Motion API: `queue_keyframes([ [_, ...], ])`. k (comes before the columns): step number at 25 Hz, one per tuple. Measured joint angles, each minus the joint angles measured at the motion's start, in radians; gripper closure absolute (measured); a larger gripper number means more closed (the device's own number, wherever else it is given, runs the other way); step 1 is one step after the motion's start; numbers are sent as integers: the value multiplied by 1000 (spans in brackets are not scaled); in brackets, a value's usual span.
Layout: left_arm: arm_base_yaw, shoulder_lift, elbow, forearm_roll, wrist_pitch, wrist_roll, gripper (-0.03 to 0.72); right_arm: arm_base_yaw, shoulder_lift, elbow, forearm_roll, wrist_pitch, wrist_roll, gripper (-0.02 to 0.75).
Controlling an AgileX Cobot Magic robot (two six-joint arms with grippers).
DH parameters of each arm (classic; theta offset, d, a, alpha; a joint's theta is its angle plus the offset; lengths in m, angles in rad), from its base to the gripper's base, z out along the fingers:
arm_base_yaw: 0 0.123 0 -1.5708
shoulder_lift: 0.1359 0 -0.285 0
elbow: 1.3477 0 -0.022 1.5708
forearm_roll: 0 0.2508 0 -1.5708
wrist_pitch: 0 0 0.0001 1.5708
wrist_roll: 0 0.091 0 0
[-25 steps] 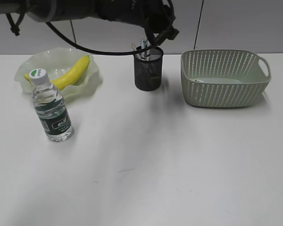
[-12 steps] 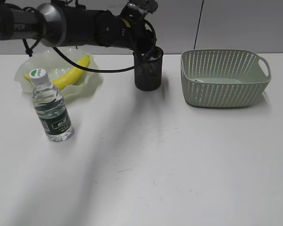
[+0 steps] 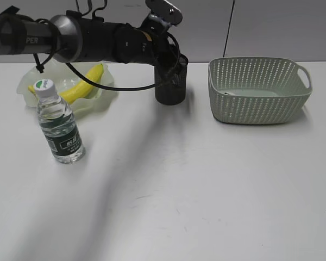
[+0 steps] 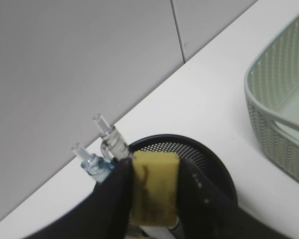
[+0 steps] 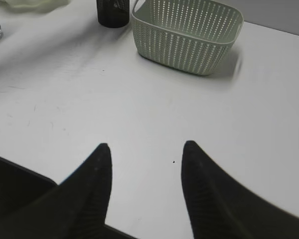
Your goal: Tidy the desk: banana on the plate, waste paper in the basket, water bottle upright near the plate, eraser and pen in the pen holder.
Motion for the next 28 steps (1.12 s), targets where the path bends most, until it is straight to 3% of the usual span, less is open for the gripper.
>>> queue_keyframes([
  [3,0,-1,0,0,-3,0,291,0,0,0,0,0,0,364],
  [6,0,-17,0,0,-4,0,239,0,0,0,0,0,0,364],
  [16,0,-244,0,0,123,0,223,0,0,0,0,0,0,364],
  [23,0,-466,-2,0,479,-3,223,0,0,0,0,0,0,364],
  [28,2,-632,-2,2,769,-101,223,0,0,0,0,0,0,367],
])
